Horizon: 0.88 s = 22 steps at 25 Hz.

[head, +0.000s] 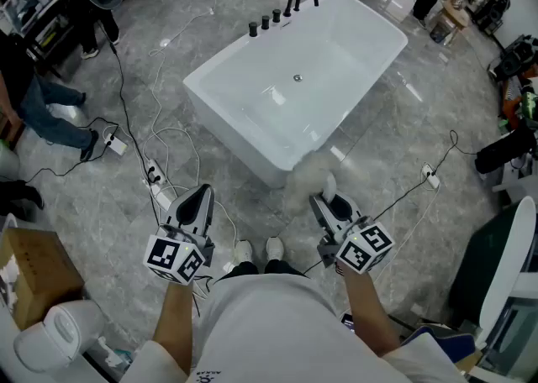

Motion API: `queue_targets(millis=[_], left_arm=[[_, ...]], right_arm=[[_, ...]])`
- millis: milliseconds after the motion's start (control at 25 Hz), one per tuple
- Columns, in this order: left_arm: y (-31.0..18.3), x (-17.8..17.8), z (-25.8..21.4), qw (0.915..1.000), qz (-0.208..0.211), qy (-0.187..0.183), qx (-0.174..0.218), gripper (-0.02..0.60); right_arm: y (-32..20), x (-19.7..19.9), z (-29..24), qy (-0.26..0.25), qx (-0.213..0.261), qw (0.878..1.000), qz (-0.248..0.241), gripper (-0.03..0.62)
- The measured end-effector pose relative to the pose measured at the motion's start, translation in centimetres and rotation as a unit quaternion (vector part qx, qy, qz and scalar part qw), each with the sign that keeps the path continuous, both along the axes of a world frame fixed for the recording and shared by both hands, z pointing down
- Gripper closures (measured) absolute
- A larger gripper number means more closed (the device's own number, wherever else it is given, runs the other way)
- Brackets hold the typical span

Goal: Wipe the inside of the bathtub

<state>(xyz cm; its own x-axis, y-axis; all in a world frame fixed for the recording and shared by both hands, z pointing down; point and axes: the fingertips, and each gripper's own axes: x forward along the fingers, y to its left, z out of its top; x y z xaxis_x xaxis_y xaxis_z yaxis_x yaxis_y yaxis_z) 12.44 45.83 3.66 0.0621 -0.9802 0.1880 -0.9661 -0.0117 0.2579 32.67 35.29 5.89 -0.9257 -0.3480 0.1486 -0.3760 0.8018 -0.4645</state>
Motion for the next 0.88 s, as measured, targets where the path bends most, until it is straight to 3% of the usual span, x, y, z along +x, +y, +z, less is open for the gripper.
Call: queue_targets(millis=[880], left_arm=[[-0.3, 2.1, 0.6, 1.0000, -0.007, -0.001, -0.006, 0.572]], right_arm=[[-0.8, 1.2, 0.5, -0.002, -0.007, 1.000, -0.020, 0.499]])
